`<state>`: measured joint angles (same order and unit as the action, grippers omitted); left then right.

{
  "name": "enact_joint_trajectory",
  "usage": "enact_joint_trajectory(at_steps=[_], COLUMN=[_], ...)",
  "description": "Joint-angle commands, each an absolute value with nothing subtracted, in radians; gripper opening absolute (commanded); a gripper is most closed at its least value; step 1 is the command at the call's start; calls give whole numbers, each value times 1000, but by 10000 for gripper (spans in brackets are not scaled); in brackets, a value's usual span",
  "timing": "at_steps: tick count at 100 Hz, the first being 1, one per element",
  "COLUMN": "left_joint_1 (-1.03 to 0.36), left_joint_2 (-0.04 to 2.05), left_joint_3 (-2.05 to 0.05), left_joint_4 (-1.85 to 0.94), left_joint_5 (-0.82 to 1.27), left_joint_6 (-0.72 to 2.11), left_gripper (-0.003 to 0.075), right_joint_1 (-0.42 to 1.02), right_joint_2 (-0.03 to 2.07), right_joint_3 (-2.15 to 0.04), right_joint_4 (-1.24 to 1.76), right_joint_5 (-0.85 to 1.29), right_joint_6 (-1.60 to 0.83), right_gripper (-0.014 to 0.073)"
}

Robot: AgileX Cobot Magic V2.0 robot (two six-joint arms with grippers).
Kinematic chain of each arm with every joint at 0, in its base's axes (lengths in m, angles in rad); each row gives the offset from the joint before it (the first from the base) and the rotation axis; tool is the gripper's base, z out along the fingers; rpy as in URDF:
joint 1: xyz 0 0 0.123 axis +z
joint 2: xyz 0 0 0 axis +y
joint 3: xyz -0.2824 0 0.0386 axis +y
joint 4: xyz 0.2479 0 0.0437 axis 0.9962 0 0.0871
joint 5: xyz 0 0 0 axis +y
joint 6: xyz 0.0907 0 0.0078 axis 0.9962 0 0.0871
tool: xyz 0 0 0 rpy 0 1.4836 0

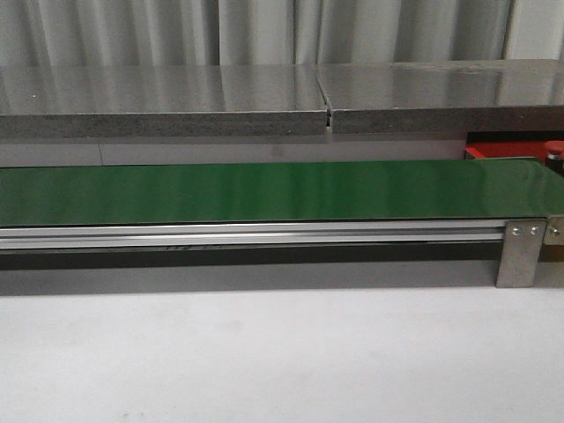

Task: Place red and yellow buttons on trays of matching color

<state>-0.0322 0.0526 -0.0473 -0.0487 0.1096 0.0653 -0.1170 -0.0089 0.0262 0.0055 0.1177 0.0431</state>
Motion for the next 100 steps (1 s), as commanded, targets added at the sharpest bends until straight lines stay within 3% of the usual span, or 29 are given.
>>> enact_joint_trajectory(at_steps=[1,100], left_joint_1=[-29,-29], left_joint_2=[21,-45], left_joint_3=[-34,34], left_joint_4=[-46,-41], left_joint_5=[6,38], left_joint_6=[53,-21], left_gripper=[-20,-19], right_joint_1=[-123,-123], right_joint_2=[-26,-26], right_joint_3=[17,17], right_joint_4=[0,-5], right_joint_5=[40,40], right_joint_6=[40,40], right_gripper=[-67,-67])
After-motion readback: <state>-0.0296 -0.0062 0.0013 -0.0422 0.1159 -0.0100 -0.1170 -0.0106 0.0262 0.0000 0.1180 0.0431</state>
